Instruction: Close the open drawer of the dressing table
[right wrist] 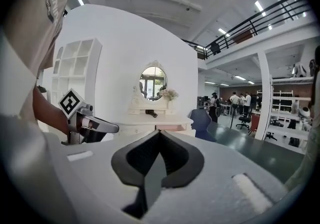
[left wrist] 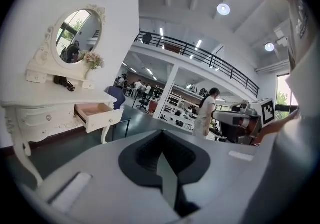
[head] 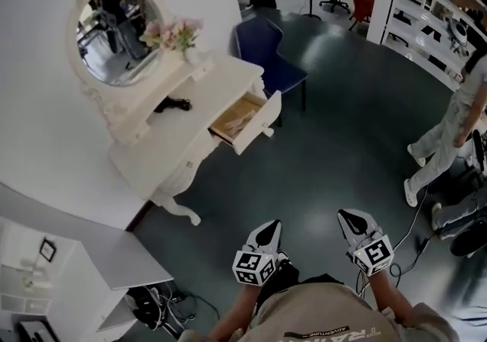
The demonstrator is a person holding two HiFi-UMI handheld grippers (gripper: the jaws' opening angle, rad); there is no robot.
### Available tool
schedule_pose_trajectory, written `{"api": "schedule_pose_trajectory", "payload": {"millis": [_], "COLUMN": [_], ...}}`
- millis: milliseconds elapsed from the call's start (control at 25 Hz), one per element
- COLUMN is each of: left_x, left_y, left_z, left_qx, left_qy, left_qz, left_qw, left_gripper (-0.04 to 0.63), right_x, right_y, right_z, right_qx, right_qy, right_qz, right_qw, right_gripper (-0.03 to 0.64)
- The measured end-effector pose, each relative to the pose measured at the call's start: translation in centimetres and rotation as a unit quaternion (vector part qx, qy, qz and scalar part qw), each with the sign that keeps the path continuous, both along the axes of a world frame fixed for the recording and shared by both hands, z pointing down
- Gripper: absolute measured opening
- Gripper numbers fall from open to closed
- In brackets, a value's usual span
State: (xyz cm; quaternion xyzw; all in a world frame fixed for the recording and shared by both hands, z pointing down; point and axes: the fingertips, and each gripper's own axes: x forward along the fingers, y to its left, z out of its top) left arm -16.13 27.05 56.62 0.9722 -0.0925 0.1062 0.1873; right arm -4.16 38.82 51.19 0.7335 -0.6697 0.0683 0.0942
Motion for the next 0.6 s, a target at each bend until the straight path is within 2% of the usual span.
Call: {"api": "schedule_pose_trajectory", "payload": {"millis": [160,360,600], "left_x": [0.0,-1.0,0.7], "left_y": [-3.6,-6.0,-7.1], "left_z": [-1.0,-0.8,-1.2], "left_qx": [0.025,0.018,0.028], "left_qy": [0.008,0.006,0.014], "left_qz": [-0.015,-0.035,-0.028], "left_qw": [0.9995,0.9992,0.9991], "left_gripper": [0.017,0.018,0.018], "right_x": [0.8,0.9,2.0], "right_y": [-3.5,-6.0,-6.2], "right_z": [-2.0,-3.3,-2.3], "right_qx": [-0.008,-0.010,-0.027], "right_qy": [0.027,0.051,0.045], "right_qz": [-0.009,-0.019,-0.015], "right_qw": [1.000,0.998,0.998], "right_gripper": [0.003,0.003,0.003]}}
